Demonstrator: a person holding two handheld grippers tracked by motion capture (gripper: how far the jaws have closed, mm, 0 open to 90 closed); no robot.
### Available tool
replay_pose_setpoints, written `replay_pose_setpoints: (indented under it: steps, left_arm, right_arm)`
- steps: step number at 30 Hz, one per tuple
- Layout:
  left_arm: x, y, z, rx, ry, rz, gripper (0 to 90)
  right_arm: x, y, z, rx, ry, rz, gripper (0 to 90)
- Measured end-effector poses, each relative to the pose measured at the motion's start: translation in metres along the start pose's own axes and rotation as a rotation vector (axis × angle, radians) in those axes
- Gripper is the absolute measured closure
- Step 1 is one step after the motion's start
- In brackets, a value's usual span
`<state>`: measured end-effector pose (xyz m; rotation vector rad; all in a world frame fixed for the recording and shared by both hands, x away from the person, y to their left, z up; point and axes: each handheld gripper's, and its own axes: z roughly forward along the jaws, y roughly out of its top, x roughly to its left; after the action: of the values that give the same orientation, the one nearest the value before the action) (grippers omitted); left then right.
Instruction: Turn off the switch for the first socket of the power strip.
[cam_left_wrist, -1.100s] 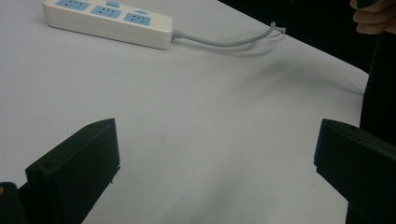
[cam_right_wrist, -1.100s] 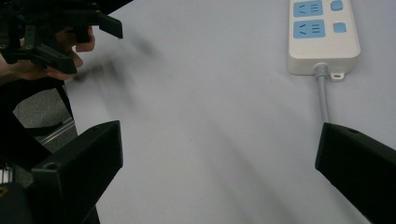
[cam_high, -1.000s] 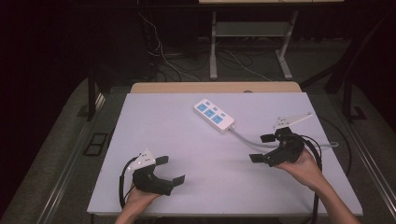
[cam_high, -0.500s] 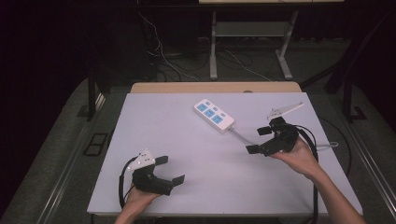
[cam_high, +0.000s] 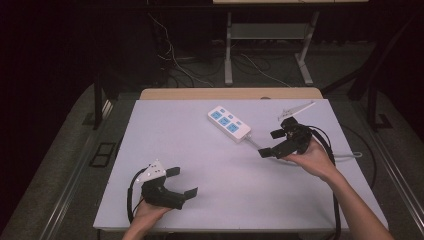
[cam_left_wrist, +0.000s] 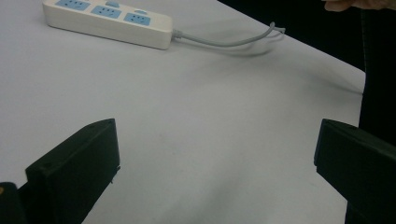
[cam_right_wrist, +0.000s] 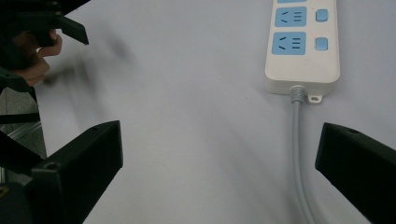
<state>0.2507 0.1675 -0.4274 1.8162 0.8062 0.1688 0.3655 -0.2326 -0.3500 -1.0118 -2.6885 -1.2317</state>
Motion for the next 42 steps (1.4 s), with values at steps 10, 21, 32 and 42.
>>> replay_pose_setpoints:
  steps: [10, 21, 32, 42]
  left_arm:
    - [0.001, 0.000, 0.000, 0.000, 0.000, 0.002, 0.0]
    - [0.001, 0.000, 0.000, 0.000, -0.002, 0.003, 0.0]
    - [0.001, 0.000, 0.000, 0.000, -0.004, 0.003, 0.0]
    - [0.001, 0.000, -0.001, -0.003, -0.005, 0.000, 0.0]
  right_arm:
    - [-0.008, 0.011, 0.007, 0.008, -0.006, 0.005, 0.6]
    - [-0.018, 0.030, 0.013, 0.010, -0.024, -0.001, 0.6]
    - [-0.026, 0.053, 0.019, 0.011, -0.046, -0.005, 0.7]
    - [-0.034, 0.073, 0.027, 0.010, -0.067, 0.006, 0.7]
